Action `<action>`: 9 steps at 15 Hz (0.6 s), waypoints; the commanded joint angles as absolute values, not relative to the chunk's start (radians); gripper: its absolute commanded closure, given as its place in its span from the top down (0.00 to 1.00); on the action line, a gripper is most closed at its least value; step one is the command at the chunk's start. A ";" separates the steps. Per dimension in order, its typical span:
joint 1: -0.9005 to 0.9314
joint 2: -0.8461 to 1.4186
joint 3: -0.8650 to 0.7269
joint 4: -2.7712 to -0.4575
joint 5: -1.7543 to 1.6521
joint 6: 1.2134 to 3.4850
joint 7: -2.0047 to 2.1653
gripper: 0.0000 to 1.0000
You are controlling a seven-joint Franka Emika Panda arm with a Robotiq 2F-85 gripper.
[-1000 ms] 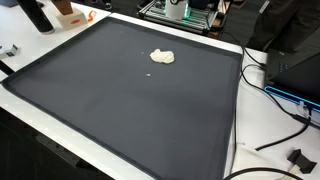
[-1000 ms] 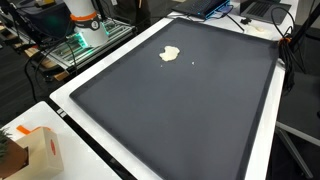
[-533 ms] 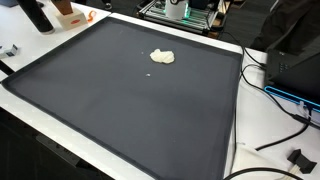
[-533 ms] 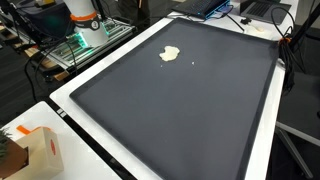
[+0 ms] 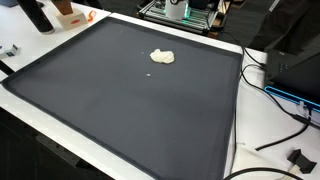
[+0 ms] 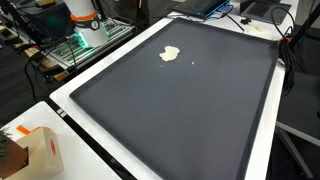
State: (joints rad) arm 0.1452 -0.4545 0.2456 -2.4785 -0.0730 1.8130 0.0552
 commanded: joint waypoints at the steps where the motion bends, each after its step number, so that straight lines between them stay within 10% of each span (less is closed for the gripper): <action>1: 0.156 -0.418 0.183 -2.470 -0.046 1.870 -0.002 0.03; 9: 0.170 -0.317 -0.034 -2.481 0.300 2.168 -0.373 0.03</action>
